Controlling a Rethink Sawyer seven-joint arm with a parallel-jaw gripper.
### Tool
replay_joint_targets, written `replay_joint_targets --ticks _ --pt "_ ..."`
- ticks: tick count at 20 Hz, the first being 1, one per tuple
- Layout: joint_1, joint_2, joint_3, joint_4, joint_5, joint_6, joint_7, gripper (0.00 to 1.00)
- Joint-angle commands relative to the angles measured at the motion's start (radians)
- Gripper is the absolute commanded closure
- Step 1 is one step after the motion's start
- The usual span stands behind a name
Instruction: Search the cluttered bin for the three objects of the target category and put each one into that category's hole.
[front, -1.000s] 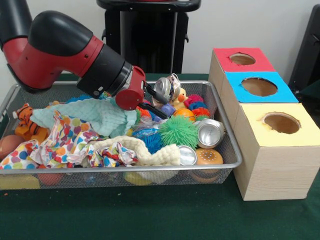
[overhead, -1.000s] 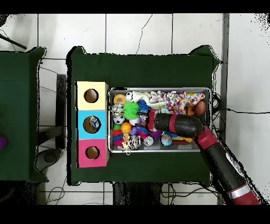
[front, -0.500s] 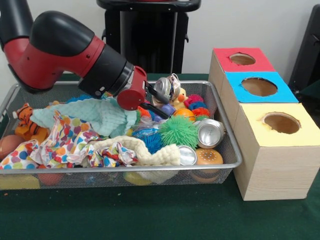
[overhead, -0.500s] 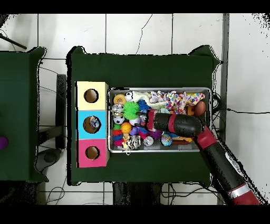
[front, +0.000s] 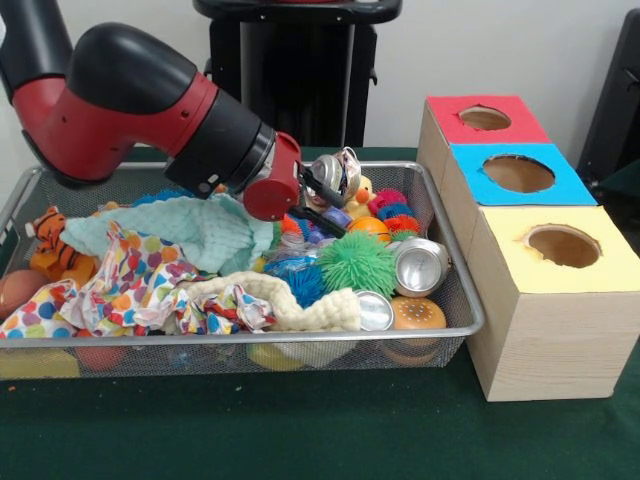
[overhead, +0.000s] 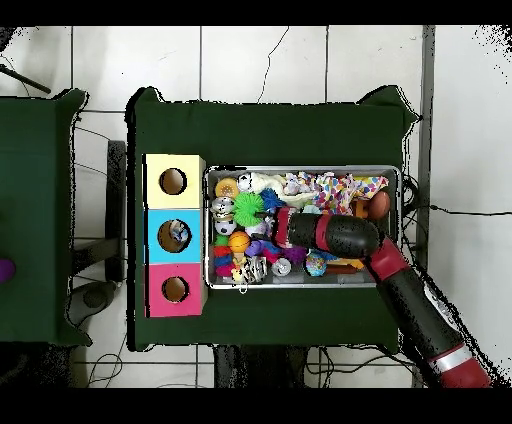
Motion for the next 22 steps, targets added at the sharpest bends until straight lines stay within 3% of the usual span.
replay_joint_targets --ticks 1,13,22 --pt "0.018 0.013 -0.059 -0.147 0.027 0.003 0.045 0.00" --pt "0.034 0.023 -0.064 -0.221 0.021 0.051 -0.026 0.00" --pt "0.031 0.020 -0.063 -0.216 0.021 0.047 -0.015 0.00"
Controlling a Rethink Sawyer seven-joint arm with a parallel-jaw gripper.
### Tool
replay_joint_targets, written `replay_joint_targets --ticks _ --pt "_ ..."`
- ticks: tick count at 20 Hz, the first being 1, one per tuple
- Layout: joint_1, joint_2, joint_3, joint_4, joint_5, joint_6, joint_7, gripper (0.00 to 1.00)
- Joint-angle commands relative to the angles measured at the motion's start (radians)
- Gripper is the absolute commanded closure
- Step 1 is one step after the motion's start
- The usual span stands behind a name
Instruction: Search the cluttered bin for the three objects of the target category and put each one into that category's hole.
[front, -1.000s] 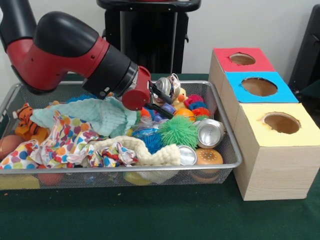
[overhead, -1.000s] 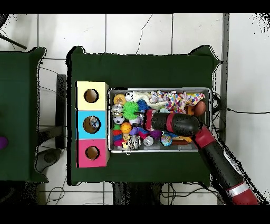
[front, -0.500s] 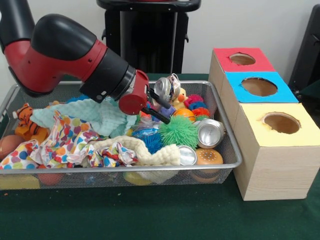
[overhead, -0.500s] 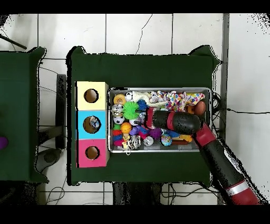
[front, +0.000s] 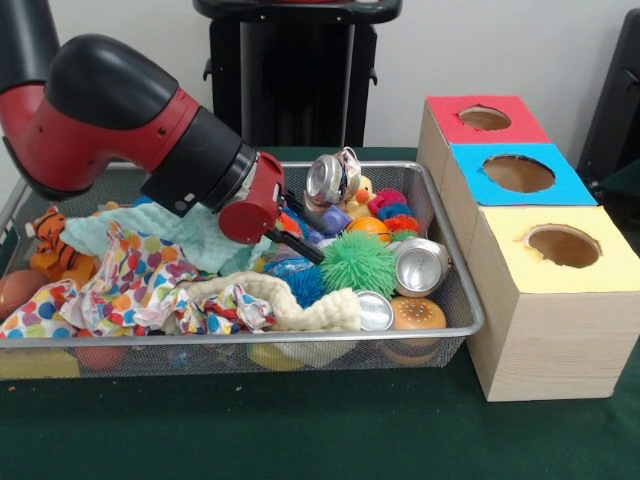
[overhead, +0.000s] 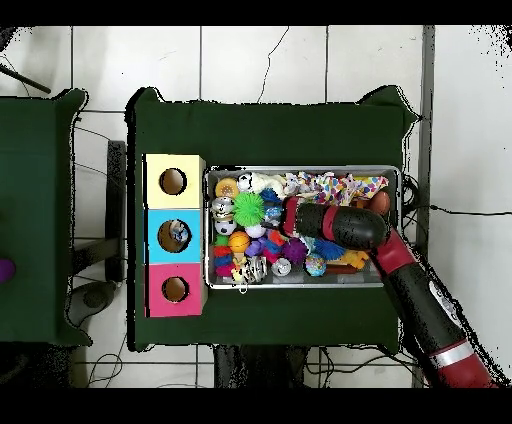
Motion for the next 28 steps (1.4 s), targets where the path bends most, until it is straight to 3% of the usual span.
replay_joint_targets --ticks 1,12,28 --pt "0.017 0.018 -0.060 -0.141 0.020 0.048 -0.014 0.00" --pt "0.006 0.036 -0.058 -0.139 0.017 0.030 -0.022 0.00" --pt "0.006 0.039 -0.062 -0.184 0.021 0.083 -0.072 0.00"
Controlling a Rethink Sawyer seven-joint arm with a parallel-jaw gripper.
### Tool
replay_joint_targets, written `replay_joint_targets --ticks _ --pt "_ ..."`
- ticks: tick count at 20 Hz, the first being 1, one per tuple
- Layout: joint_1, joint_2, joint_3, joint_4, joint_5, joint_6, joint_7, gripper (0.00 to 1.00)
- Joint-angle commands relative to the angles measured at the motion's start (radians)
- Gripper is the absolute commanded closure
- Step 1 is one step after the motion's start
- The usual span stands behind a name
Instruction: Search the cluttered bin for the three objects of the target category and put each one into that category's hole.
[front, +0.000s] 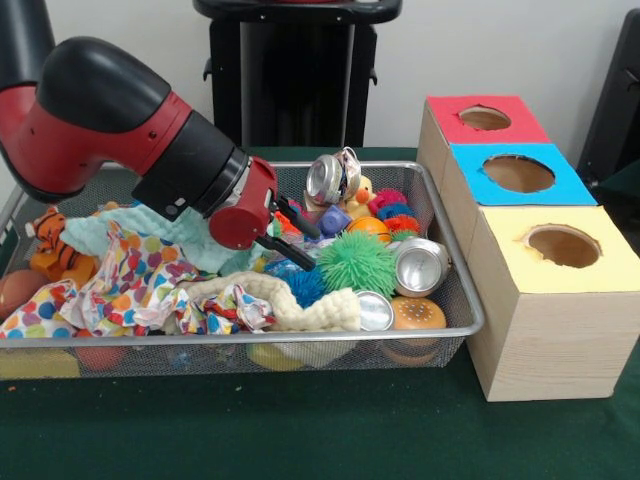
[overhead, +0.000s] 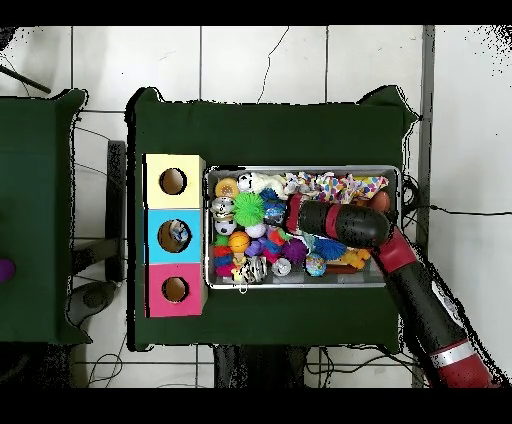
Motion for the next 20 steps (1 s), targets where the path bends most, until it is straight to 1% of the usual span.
replay_joint_targets --ticks 1,11,20 --pt "0.007 0.037 -0.061 -0.163 0.021 0.082 -0.070 0.00" --pt "0.005 0.041 -0.060 -0.160 0.021 0.076 -0.062 0.00" --pt "-0.003 0.040 -0.061 -0.143 0.019 0.060 -0.048 0.00"
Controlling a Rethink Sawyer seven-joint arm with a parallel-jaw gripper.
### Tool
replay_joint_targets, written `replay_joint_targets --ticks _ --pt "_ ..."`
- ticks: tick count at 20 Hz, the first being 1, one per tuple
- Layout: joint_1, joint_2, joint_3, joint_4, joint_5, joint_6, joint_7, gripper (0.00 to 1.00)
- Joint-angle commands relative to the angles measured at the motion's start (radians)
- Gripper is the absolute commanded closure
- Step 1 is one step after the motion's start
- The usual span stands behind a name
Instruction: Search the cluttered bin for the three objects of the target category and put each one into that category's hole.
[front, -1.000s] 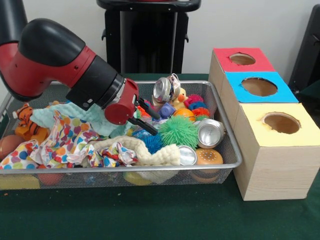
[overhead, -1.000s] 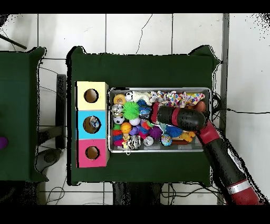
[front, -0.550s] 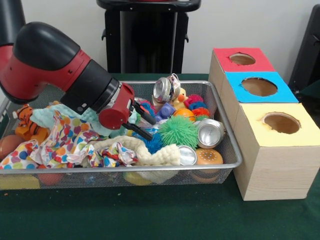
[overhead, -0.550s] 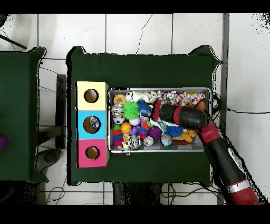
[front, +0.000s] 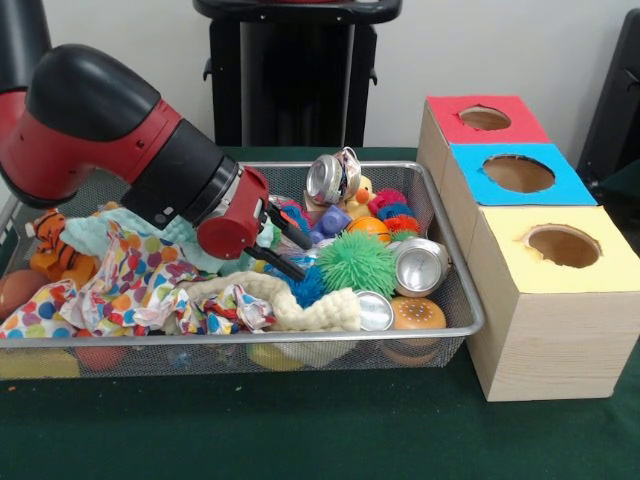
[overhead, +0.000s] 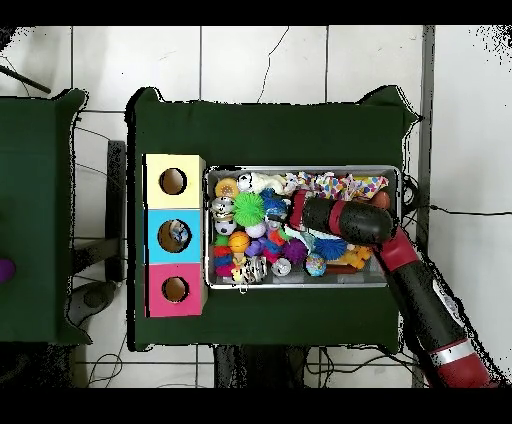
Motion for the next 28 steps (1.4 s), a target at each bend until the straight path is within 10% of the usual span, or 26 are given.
replay_joint_targets --ticks 1,28 --pt "-0.006 0.035 -0.062 -0.117 0.014 0.063 -0.058 0.00" --pt "-0.069 0.220 -0.069 -0.173 -0.011 0.002 -0.132 0.00"
